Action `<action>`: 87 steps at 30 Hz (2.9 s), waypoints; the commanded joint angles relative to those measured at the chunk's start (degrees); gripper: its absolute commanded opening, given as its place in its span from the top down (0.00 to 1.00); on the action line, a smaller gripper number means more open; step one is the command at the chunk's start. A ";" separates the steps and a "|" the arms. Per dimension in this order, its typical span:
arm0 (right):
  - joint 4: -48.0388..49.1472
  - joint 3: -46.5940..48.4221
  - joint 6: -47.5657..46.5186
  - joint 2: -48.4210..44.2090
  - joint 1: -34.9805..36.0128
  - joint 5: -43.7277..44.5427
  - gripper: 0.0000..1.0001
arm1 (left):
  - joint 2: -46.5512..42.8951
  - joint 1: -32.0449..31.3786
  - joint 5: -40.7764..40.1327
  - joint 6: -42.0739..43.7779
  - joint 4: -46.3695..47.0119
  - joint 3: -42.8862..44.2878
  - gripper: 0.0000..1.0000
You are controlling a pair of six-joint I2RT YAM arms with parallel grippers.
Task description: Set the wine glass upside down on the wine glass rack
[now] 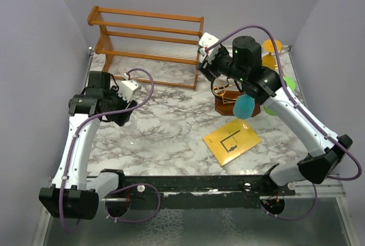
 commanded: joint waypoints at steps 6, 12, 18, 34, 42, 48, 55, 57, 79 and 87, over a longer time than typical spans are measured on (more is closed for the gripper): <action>1.17 -2.10 0.06 -1.52 0.28 0.21 0.39 | 4.23 0.11 -1.47 2.34 -0.51 -3.71 0.58; 1.79 -3.11 -0.64 -2.06 0.32 1.20 0.39 | 6.78 -0.43 -1.14 2.00 0.36 -3.26 0.72; 2.03 -3.84 -1.09 -2.10 0.32 1.80 0.39 | 8.28 -1.10 -1.14 2.26 0.91 -2.18 0.84; 3.89 -6.60 -0.26 -5.06 -0.23 3.75 0.38 | 15.93 -12.39 -2.39 3.56 -3.57 13.36 1.00; 6.67 -10.16 2.88 -9.49 -1.60 1.97 0.38 | 18.23 -13.56 6.62 3.95 -3.62 24.72 1.00; 5.98 -10.01 7.54 -10.22 -3.25 -6.58 0.38 | 19.52 -13.90 13.23 -0.92 -0.02 35.68 1.00; 8.21 -8.71 17.93 -8.85 -4.07 -14.71 0.38 | 16.89 -13.92 16.63 -13.69 17.68 37.08 1.00; 9.82 -8.83 21.85 -8.19 -4.14 -15.80 0.38 | 16.31 -13.93 16.53 -16.86 22.15 36.33 1.00; 13.66 -7.07 43.50 -5.68 -11.84 -12.87 0.49 | 13.28 -14.01 22.75 -33.56 39.73 30.26 1.00; 15.73 -9.16 46.83 -5.16 -13.22 -15.29 0.66 | 12.54 -14.01 23.66 -35.00 41.95 27.94 1.00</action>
